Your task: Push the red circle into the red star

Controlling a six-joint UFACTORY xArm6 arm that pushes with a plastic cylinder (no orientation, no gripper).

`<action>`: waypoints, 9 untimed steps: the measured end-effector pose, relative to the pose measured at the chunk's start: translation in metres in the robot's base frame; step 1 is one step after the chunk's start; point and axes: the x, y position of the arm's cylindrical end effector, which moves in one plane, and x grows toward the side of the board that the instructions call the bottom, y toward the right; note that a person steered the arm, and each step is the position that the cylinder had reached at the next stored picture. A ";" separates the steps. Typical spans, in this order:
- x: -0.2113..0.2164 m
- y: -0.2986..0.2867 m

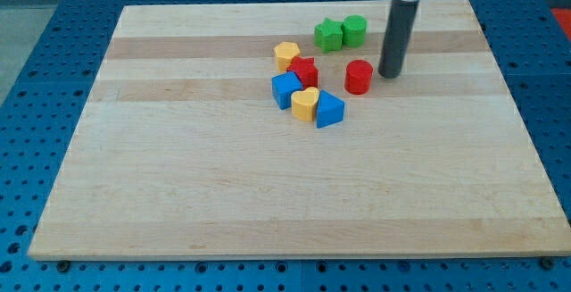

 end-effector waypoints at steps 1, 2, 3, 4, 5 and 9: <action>0.018 0.004; 0.019 0.000; 0.016 -0.013; 0.010 -0.041; 0.010 -0.070; 0.010 -0.138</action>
